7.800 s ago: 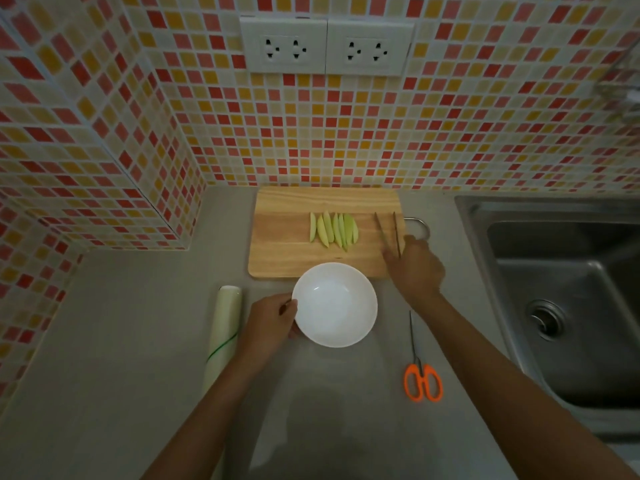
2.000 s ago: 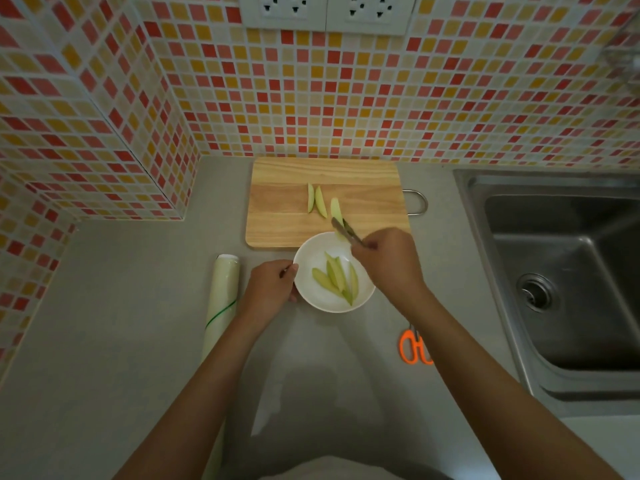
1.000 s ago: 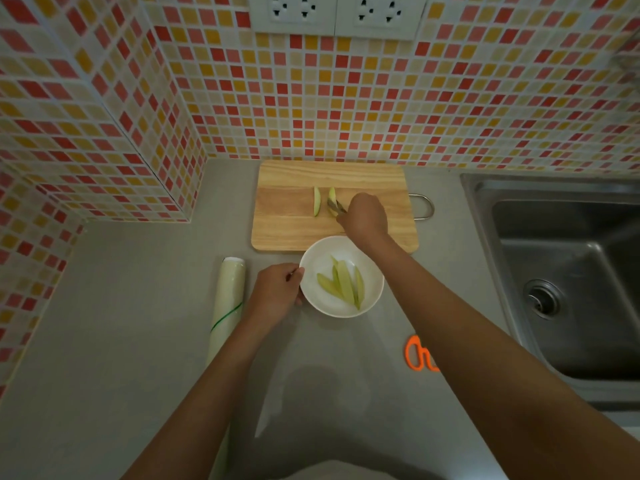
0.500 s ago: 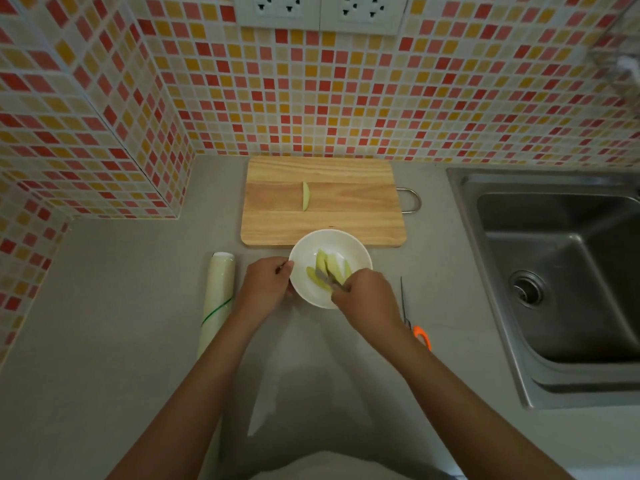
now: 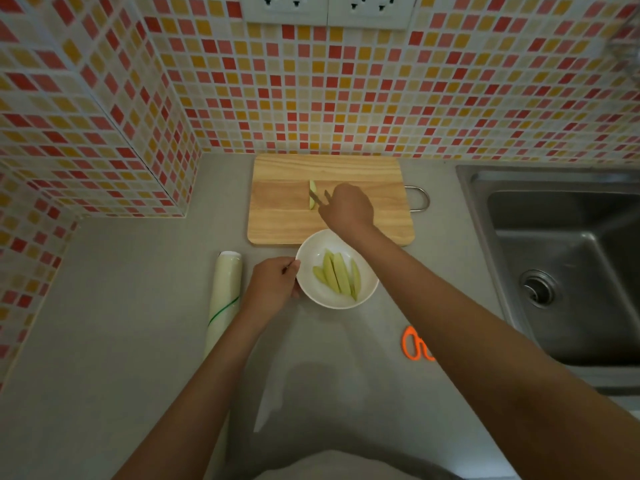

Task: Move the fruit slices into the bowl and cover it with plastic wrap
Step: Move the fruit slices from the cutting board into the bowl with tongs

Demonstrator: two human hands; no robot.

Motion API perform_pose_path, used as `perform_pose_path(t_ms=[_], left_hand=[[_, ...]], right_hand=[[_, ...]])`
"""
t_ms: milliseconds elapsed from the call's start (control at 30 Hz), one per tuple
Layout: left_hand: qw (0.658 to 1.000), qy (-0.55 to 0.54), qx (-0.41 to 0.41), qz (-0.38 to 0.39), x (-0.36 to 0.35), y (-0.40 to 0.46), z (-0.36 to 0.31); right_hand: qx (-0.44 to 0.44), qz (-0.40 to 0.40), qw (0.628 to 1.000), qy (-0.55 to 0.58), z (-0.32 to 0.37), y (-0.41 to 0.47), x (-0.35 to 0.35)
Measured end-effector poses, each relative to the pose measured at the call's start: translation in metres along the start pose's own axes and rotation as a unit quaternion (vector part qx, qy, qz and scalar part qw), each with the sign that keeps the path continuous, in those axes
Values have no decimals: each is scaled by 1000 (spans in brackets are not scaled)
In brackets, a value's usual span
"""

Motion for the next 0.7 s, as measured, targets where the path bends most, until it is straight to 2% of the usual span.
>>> perform_pose_path(t_ms=[233, 400, 533, 700], left_hand=[[1000, 1, 4, 4, 0, -1, 0], [1000, 4, 7, 3, 1, -2, -2], [1000, 14, 3, 4, 1, -3, -4], [1000, 12, 4, -1, 2, -4, -5]], right_hand=[[4, -10, 998, -67, 5, 16, -22], [0, -23, 1000, 13, -4, 5, -2], [-6, -42, 992, 121, -18, -45, 21], [-9, -8, 996, 85, -48, -121, 19]])
Point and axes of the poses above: each hand's wrist, its own y-axis towards the middle knuckle, its own x-axis out of the back of the hand, z = x × y, the point moved 2 cm from there along y, towards the middle knuckle, and after that the axes turned 6 degrees about y, right-handed, at the moved point
